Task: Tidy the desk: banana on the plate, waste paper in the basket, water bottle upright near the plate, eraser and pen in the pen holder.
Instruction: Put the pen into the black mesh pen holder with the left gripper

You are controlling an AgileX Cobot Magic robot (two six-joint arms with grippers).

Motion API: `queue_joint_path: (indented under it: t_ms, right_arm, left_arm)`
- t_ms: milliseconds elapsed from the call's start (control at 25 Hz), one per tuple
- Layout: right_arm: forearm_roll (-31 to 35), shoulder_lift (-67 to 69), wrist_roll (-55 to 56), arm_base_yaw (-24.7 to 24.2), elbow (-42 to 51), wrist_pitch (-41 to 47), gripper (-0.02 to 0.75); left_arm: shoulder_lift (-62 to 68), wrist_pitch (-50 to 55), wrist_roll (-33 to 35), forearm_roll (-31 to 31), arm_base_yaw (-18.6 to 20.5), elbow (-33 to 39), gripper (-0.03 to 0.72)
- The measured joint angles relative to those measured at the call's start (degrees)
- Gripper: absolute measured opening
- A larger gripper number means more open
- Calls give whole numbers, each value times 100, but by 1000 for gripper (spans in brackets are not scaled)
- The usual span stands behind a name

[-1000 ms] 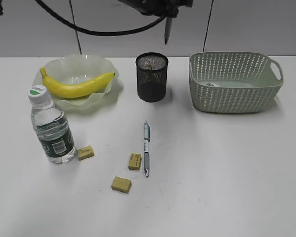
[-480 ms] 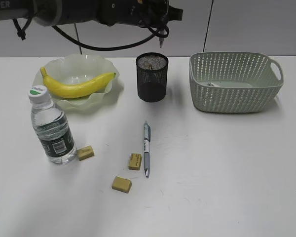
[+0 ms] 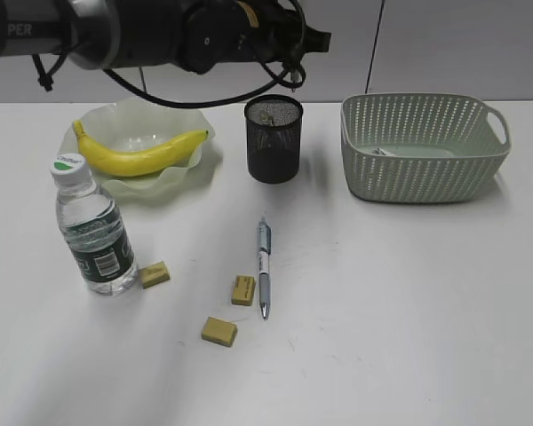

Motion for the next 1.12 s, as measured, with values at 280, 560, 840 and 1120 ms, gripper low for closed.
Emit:
queue_joint_path:
  t_ms: [280,560,840,1120]
  right_arm:
    - [0,0,0,0,0,0,591]
    - [0,0,0,0,0,0,591]
    - [0,0,0,0,0,0,591]
    - [0,0,0,0,0,0,591]
  left_arm:
    - [0,-926,0,-74,25,755,89]
    - [0,-1778,0,-142,148,1356,89]
    - [143,-2035,0,-160,290,1430,88]
    - [239,-1907,0,-125,284,1434,90]
